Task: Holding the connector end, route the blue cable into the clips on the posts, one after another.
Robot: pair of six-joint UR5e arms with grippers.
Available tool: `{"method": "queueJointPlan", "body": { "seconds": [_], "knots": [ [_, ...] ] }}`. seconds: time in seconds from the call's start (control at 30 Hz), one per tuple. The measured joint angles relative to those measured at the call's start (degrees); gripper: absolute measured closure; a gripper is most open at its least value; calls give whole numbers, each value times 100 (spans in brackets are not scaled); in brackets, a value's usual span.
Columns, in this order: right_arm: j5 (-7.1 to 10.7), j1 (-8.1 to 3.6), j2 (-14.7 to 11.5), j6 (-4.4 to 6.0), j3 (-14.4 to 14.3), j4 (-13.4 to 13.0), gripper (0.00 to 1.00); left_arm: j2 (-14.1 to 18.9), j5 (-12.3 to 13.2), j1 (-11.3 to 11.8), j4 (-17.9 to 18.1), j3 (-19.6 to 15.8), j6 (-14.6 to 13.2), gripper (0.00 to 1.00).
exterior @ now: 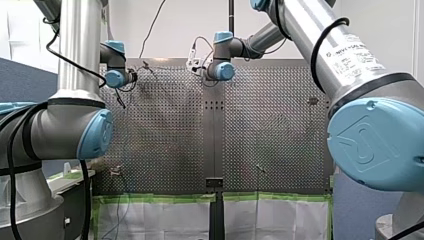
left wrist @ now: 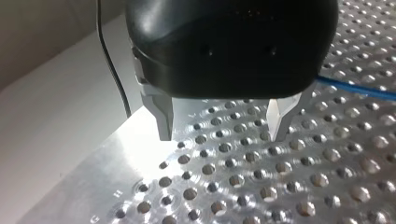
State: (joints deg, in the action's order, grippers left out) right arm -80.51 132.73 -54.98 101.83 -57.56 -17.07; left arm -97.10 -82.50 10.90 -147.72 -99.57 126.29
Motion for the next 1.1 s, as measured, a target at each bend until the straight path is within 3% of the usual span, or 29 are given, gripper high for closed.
{"method": "queueJointPlan", "body": {
  "seconds": [0.27, 0.67, 1.1],
  "knots": [
    [0, -25, 0, -29, 1, 49, 100, 110, -278, 13, -387, -5, -387, 0],
    [0, -62, 1, -39, 1, 60, 100, 339, -288, -92, -1004, -12, -962, 0],
    [7, -101, 0, -38, 2, 84, 100, 841, -291, -138, -1662, -303, -916, 0]
  ]
}}
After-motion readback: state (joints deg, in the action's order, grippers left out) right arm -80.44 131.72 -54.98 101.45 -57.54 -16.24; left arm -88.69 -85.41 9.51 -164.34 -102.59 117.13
